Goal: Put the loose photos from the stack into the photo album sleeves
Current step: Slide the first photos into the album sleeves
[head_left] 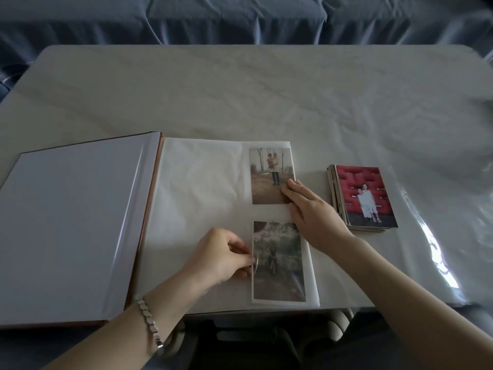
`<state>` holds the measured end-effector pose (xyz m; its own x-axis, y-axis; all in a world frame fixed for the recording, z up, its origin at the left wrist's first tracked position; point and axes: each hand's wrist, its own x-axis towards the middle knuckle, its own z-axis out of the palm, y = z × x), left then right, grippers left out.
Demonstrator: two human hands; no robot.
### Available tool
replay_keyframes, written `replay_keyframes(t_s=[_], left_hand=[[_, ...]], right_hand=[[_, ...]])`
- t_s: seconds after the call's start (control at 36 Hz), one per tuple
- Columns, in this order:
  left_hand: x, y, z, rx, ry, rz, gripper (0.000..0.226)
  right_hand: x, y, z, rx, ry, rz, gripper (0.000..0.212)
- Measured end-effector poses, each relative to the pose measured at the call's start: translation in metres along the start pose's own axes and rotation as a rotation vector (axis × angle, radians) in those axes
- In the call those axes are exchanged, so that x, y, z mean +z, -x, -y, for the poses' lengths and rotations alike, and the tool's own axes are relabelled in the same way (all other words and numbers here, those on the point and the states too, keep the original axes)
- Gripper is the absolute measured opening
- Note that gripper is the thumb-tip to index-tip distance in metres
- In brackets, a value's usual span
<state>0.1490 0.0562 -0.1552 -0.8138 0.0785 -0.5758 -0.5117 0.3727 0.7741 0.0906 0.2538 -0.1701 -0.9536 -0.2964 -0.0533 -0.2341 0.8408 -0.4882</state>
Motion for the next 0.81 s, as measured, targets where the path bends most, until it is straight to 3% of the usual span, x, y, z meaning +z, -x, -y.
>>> replay_keyframes(t_s=[0.22, 0.39, 0.47, 0.64, 0.81], left_hand=[[0.003, 0.007, 0.002, -0.015, 0.045, 0.029, 0.018], [0.002, 0.008, -0.002, -0.007, 0.045, -0.056, 0.02], [0.005, 0.009, -0.002, 0.054, -0.006, -0.097, 0.011], [0.009, 0.012, -0.004, 0.167, -0.224, -0.224, 0.016], [0.012, 0.015, -0.006, 0.177, -0.234, -0.214, 0.013]], right_hand=[[-0.003, 0.001, -0.001, -0.002, -0.02, 0.007, 0.042], [-0.002, 0.001, -0.002, -0.007, -0.018, 0.019, 0.042], [-0.002, 0.001, -0.003, -0.007, -0.022, 0.014, 0.041], [-0.001, 0.002, -0.003, -0.006, -0.025, 0.012, 0.042], [-0.001, 0.001, -0.003, -0.009, -0.03, 0.013, 0.042]])
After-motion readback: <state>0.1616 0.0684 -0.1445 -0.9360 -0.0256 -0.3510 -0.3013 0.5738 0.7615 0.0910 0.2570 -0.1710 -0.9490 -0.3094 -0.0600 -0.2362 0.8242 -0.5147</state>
